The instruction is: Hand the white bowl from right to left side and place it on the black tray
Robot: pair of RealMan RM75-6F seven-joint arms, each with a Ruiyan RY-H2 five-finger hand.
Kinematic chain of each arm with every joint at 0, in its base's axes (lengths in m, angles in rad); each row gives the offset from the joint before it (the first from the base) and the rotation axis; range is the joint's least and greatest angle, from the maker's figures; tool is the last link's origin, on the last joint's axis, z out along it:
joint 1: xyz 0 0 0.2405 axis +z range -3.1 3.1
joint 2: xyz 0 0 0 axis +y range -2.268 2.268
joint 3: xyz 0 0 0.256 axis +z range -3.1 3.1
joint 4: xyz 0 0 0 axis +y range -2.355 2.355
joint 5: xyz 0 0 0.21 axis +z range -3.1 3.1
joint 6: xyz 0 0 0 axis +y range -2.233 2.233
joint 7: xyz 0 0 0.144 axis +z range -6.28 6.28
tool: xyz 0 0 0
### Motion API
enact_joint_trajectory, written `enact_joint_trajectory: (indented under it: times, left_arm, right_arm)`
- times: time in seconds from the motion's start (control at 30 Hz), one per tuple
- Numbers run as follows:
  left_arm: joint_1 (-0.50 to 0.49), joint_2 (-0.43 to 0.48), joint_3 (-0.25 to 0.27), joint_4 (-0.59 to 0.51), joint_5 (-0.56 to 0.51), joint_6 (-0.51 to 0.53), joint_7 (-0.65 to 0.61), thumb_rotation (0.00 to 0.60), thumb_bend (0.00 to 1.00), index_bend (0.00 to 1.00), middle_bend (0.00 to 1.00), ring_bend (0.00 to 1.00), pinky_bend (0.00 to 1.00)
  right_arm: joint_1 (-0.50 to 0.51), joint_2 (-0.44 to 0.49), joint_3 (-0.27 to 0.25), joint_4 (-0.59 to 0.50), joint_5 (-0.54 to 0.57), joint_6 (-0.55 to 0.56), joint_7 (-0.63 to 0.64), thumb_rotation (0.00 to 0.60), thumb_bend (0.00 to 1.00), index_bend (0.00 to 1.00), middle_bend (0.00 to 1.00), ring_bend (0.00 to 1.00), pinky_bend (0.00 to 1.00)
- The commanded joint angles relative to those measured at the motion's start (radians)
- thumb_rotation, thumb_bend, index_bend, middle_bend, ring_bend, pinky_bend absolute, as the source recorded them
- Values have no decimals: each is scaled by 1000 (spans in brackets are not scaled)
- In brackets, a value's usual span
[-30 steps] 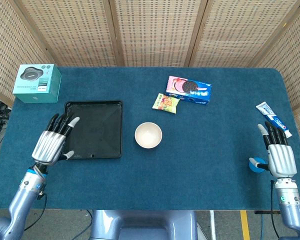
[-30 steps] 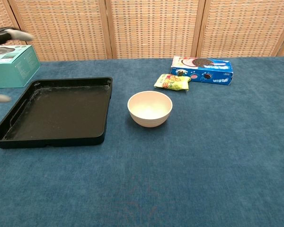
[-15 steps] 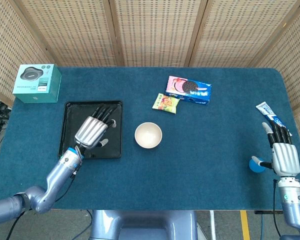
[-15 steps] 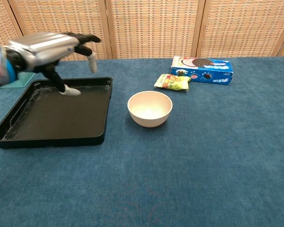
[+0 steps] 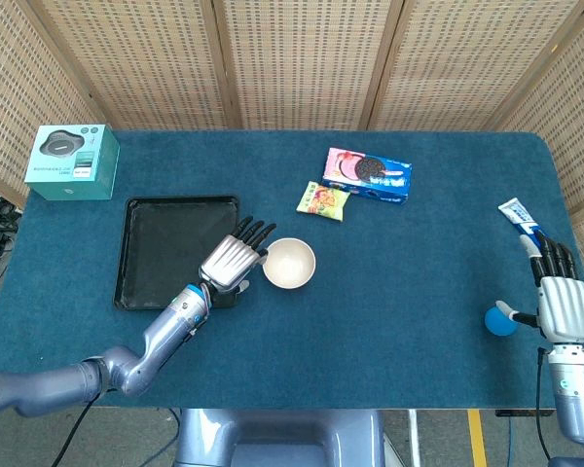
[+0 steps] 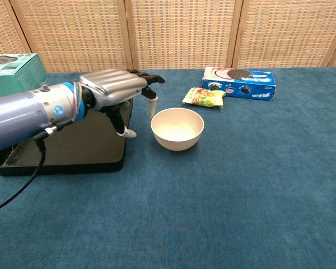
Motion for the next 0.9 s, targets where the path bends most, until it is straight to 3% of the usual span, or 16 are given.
enact_joint_trajectory:
  times: [0.03,0.2,0.33,0.7,0.77,0.9]
  left_arm:
    - [-26,-31,7,33,-19,-20,10,600,231,455,0,0,0]
    - [-58,-70,11,65,-35,-26,18,600,233,466,0,0,0]
    - [-79,-92,15,86,-48,-34,28,600,328,481,0,0,0]
    - [-118,-152,31,164,-87,-50,54,600,332,515,0,0,0]
    - [-122,-159,36,175,-95,-51,58,600,333,539,0,0,0]
    - [-126,-176,43,197,-93,-32,62,600,433,660,0,0,0]
  right_arm:
    - [-2,1,2,-1,-3,2,2,600,245,35,0,0,0]
    - [-5,3,8,0,-2,-2,10,600,245,35,0,0,0]
    - [-7,4,11,0,-4,-1,15,600,246,35,0,0,0]
    - [-14,10,21,-2,-7,5,32,600,245,35,0,0,0]
    - [-15,11,23,-2,-9,8,35,600,245,35,0,0,0]
    - [-16,10,26,-1,-11,10,41,600,246,37,0,0,0]
